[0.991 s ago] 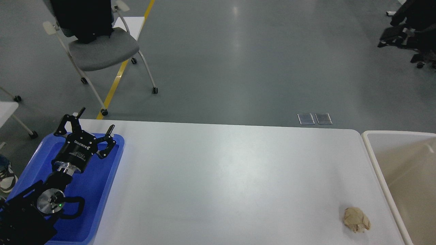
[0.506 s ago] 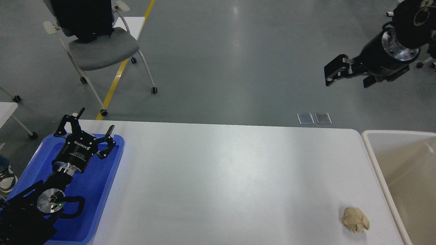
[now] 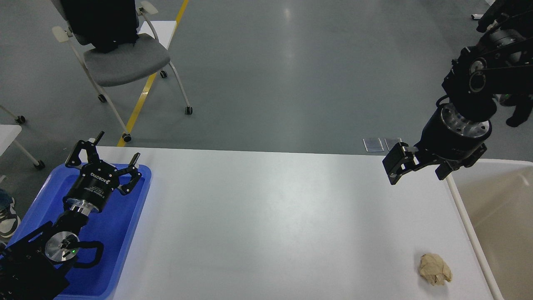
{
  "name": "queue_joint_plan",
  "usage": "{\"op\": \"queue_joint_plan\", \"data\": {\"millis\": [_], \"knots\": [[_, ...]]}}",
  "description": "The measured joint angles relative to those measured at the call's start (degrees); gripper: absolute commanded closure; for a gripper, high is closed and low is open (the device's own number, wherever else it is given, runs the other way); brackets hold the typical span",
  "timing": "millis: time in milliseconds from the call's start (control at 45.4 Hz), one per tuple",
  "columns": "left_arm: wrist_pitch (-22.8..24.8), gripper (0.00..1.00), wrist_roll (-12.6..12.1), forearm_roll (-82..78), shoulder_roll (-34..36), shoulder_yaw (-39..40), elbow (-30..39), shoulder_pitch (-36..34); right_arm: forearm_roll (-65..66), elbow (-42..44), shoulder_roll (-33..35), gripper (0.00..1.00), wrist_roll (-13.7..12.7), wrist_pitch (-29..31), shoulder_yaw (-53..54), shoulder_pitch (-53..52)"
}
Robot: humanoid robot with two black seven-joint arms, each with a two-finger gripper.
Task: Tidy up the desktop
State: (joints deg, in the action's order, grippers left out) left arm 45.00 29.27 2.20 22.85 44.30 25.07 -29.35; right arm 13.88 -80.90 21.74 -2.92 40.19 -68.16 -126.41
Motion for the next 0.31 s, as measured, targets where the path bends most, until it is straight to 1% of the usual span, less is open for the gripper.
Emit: {"op": "queue_joint_plan", "data": {"millis": [110, 220, 308], "knots": [[0.00, 0.01, 0.00, 0.00, 0.00, 0.00, 0.00, 0.00, -3.07, -0.54, -0.02, 0.00, -1.08, -0.64, -0.43, 0.76], [0.00, 0.01, 0.00, 0.00, 0.00, 0.00, 0.01, 0.00, -6.10, -0.89, 0.07, 0.00, -3.10, -1.79, -1.13, 1.65], [0.00, 0.01, 0.00, 0.00, 0.00, 0.00, 0.01, 0.00, -7.47, -1.05, 0.32, 0.00, -4.13, -2.58, -1.48, 2.24]]}}
